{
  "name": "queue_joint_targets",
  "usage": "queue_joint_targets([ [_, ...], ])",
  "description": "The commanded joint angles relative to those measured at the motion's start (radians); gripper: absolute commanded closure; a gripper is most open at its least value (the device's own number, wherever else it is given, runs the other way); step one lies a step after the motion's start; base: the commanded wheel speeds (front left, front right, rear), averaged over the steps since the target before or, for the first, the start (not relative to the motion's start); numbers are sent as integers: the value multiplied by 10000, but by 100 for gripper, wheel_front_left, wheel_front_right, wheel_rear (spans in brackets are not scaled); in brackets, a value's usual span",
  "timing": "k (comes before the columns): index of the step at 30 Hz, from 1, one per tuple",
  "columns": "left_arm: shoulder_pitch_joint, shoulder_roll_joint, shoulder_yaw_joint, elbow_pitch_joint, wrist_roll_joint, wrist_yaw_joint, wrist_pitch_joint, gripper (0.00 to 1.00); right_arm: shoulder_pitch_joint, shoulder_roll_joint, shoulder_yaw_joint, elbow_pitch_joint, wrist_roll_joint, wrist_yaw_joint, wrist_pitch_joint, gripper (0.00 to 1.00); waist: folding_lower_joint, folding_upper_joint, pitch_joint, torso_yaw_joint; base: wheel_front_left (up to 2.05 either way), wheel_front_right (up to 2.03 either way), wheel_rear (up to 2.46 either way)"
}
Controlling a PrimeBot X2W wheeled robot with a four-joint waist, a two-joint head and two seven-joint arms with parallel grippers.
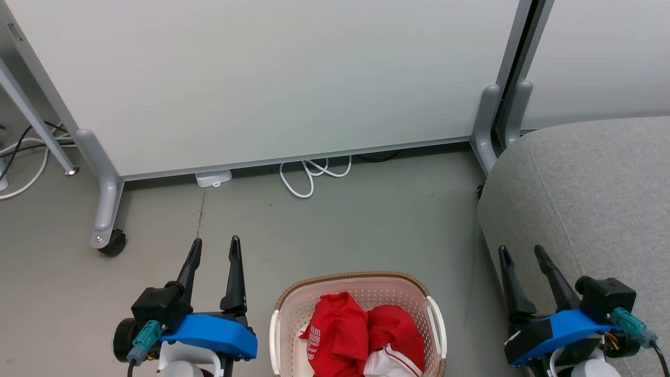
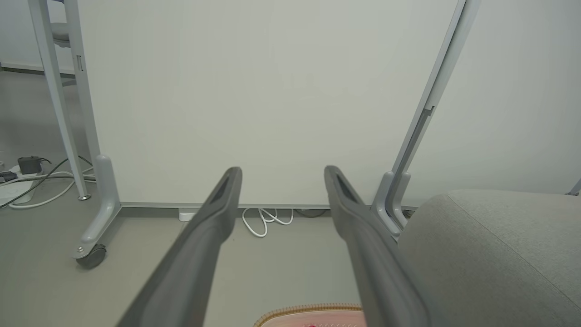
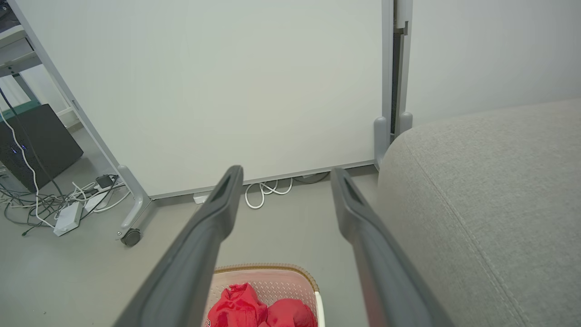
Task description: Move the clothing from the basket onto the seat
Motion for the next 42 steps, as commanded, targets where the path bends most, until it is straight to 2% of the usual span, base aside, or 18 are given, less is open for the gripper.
queue_joint_targets([
  [1,-149,22,-3,21,-57,19,-50,0,-38,-60,-15,-7,11,6,-5,0,0,0,2,0,0,0,0],
  [24,-146,21,-85,85,56,31,-50,0,-250,-57,197,65,113,5,-16,0,0,0,299,-152,0,0,0],
  [33,-569,21,-190,238,91,-59,-49,0,-932,-57,657,-246,-187,5,42,0,0,0,1484,-625,0,0,0],
  [42,-1335,22,-491,1056,31,-195,-47,0,-1940,-52,1103,-663,-477,5,82,0,0,0,3050,-1180,0,0,0],
])
